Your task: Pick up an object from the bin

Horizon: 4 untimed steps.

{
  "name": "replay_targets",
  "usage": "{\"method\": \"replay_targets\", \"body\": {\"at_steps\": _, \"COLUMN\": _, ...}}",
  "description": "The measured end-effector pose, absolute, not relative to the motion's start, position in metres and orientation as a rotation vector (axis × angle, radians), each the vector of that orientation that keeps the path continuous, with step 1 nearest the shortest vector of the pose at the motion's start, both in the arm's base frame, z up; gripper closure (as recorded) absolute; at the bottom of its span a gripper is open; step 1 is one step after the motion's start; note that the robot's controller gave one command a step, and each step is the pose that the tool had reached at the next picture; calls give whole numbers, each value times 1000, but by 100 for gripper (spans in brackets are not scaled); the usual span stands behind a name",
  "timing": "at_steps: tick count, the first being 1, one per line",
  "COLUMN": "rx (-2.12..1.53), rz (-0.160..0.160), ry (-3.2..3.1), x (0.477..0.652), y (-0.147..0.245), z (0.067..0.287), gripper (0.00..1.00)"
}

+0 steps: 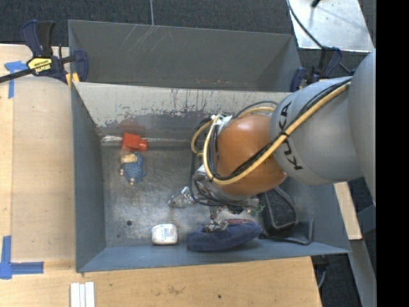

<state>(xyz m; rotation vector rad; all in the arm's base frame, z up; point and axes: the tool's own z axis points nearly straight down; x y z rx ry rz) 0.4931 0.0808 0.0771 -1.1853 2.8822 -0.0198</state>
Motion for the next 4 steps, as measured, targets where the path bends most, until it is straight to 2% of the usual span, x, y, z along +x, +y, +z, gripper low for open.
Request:
{"method": "replay_targets", "body": {"at_steps": 1, "rx": -1026, "rz": -4, "ry": 2959, "x": 503, "y": 57, "z": 140, "gripper": 0}}
{"method": "replay_targets", "body": {"at_steps": 2, "rx": -1055, "rz": 5, "ry": 2943, "x": 493, "y": 9, "z": 76, "gripper": 0}}
{"method": "replay_targets", "body": {"at_steps": 3, "rx": -1061, "rz": 0, "ry": 2938, "x": 495, "y": 11, "z": 80, "gripper": 100}}
{"method": "replay_targets", "body": {"at_steps": 4, "rx": -1263, "rz": -6, "ry": 2863, "x": 503, "y": 32, "z": 248, "gripper": 100}}
